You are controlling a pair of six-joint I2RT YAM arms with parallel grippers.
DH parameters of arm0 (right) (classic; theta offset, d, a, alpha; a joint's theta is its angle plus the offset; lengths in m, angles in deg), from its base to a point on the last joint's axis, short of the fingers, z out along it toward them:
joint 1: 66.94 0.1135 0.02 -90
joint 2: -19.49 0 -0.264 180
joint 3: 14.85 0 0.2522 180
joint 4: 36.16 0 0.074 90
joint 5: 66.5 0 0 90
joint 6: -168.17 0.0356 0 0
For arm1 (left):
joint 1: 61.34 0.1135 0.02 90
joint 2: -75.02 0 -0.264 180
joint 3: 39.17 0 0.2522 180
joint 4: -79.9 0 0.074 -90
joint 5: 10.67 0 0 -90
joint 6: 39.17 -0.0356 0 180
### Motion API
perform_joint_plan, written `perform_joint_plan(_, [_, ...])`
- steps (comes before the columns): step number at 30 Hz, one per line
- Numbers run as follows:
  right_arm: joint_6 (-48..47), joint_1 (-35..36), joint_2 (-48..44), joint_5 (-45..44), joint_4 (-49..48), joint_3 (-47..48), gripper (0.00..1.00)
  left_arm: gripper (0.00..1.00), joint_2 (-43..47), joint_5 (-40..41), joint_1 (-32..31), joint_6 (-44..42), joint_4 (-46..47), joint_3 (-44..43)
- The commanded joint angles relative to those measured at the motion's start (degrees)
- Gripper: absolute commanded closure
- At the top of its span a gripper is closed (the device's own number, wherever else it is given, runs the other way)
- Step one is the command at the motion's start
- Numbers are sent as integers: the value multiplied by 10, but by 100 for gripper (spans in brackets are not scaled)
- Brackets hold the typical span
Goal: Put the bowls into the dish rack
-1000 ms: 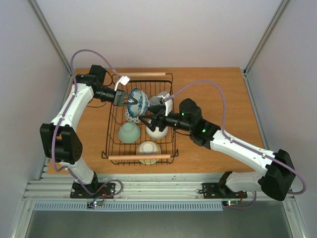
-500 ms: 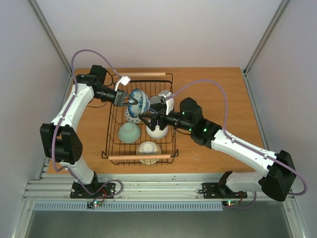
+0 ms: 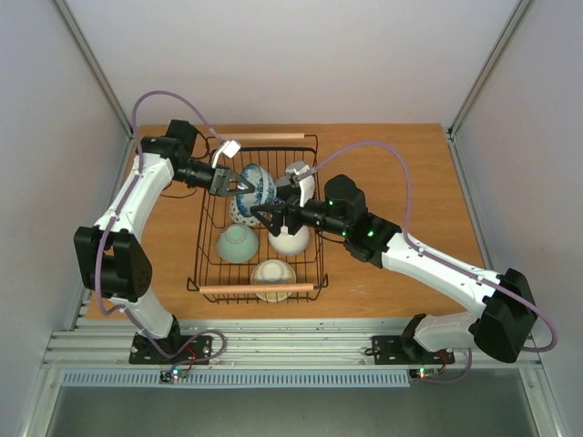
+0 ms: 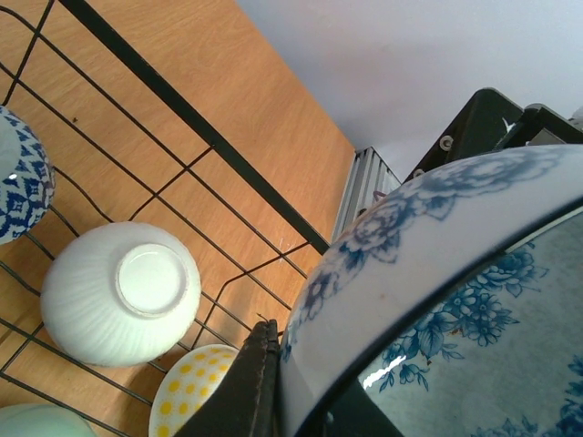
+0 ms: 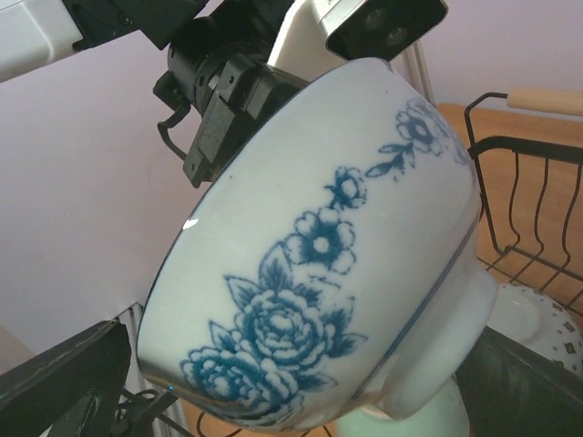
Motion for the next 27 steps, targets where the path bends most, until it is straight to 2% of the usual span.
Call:
perform_joint_plan(1, [3, 0, 4, 9, -36, 16, 4, 100, 10, -51, -4, -25, -19, -9])
perform_joint_plan(3, [6, 0, 5, 17, -44, 15, 10, 100, 8, -55, -4, -35, -29, -13])
perform_joint_plan(5, [9, 0, 2, 24, -53, 13, 21, 99, 6, -56, -5, -43, -37, -16])
perform_joint_plan(10, [11, 0, -5, 26, -64, 7, 62, 99, 5, -55, -6, -44, -38, -17])
perform_joint_plan(13, [9, 0, -13, 16, -65, 4, 93, 100, 4, -49, -6, -38, -30, -16])
perform_joint_plan(14, [6, 0, -15, 9, -59, 5, 98, 99, 5, -44, -6, -33, -22, -15])
perform_joint_plan(17, [-13, -1, -19, -8, -11, 21, 99, 98, 6, -9, -6, 10, 19, -6])
perform_joint_plan(22, [-73, 0, -7, -31, 112, 67, 99, 79, 23, 81, -6, 99, 106, 24])
perform_joint_plan(24, [-94, -1, -3, -38, 141, 78, 99, 64, 31, 105, -6, 114, 127, 31])
perform_joint_plan(27, [-121, 0, 1, -48, 167, 88, 99, 48, 40, 125, -6, 129, 145, 39])
